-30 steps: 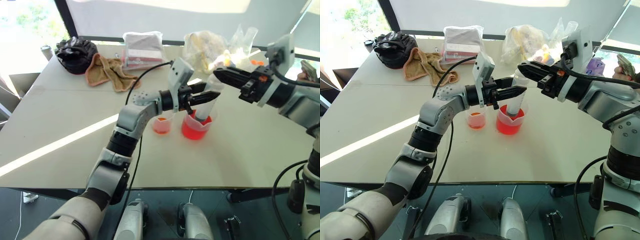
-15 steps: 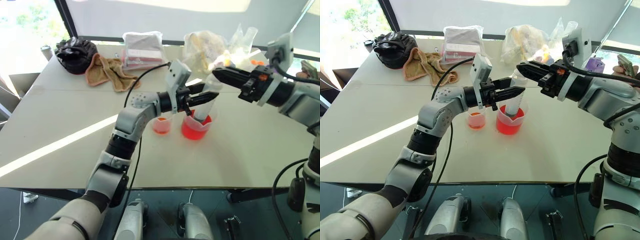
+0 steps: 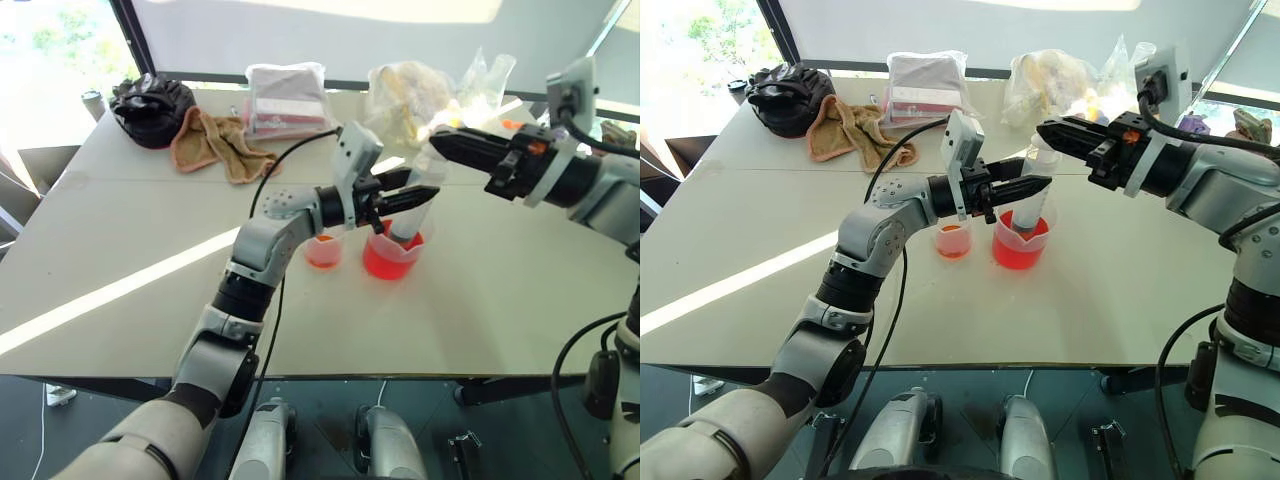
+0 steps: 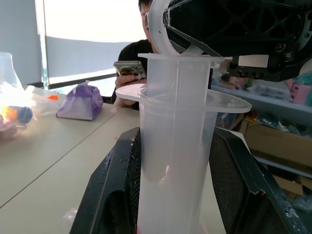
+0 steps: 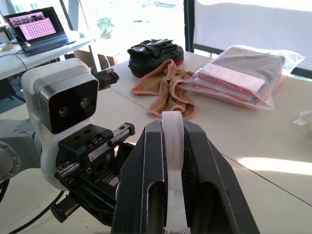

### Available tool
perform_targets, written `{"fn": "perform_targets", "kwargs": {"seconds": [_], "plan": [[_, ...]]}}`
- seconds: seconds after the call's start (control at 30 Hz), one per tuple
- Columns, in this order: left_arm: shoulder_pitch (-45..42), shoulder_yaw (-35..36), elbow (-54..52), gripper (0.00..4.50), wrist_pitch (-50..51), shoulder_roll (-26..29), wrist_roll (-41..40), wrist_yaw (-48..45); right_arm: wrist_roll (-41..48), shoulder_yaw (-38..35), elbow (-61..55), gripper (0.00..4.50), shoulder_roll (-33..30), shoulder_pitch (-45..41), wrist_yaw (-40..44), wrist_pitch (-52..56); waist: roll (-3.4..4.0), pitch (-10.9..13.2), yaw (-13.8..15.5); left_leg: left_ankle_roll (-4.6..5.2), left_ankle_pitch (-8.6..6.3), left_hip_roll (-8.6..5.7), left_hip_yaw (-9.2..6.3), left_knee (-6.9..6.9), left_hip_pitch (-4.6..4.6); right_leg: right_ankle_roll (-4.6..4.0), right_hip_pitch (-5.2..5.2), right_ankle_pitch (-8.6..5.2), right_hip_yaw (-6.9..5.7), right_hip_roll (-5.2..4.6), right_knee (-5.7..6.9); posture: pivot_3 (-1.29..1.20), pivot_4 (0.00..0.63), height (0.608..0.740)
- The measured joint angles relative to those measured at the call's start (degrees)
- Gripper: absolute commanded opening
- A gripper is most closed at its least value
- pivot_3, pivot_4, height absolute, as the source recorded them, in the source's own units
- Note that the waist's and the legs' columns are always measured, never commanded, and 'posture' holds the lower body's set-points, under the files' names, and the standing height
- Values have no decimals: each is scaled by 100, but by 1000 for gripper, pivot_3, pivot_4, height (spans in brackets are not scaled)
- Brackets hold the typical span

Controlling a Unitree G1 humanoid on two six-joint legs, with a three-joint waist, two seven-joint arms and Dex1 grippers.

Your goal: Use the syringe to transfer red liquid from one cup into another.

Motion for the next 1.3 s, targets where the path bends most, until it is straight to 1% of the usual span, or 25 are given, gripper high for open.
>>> {"fn": "perform_targets", "kwargs": {"seconds": [0.53,0.6,0.63,0.67,0.77,1.1,1.3], "plan": [[1,-92,158,1464,-144,19,8,-71,-44,0,17,16,-102,0,215,-61,0,0,-1,1,-1,0,0,0,-1,-1,0,0,0,-1,-3,0,150,740],[2,-95,158,1464,-140,30,8,-70,-44,0,15,904,-102,2,241,-62,1,0,-1,1,-1,0,0,0,-1,-1,0,0,0,-1,-4,0,150,740],[4,-119,170,1464,-107,54,30,-66,-35,-22,-2,1205,-98,1,249,-126,1,0,1,1,-2,0,0,0,-1,-1,0,-1,0,-1,-4,0,150,740],[37,-165,224,1464,-74,68,55,-62,-25,-59,-26,1790,-100,-3,252,-159,1,0,0,1,-2,0,0,0,-1,-1,0,-1,0,-1,-4,0,150,740],[104,-165,358,1464,12,101,112,-18,-23,-84,-75,3215,-113,-2,250,-206,3,1,-4,1,-2,0,0,-1,-3,-1,-2,-1,0,-1,-4,0,150,740],[-148,114,447,1464,-6,167,115,112,163,-104,-94,3215,-354,0,319,-70,5,3,1,3,-4,0,0,-1,-8,-1,-5,-1,0,-3,-8,0,150,740],[-399,387,480,1464,21,166,-23,248,467,-450,156,3215,-351,-6,176,-43,5,3,0,4,-4,0,0,-1,-11,0,-7,-1,0,-3,-9,0,150,740]]}}
